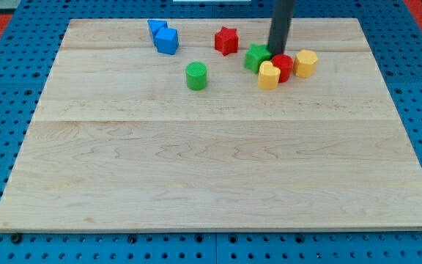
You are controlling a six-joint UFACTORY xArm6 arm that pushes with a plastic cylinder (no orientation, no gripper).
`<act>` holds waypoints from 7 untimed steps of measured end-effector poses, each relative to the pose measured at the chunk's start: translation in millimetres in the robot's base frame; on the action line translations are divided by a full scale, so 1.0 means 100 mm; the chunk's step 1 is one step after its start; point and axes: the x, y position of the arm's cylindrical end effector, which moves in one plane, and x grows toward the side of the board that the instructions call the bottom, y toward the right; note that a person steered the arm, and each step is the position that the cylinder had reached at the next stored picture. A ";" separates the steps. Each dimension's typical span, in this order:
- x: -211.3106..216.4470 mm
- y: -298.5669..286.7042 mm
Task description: Move yellow heart towards the green star
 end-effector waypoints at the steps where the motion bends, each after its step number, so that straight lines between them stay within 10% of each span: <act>1: 0.13 -0.51; 5: 0.18 -0.72; 7: -0.49 0.22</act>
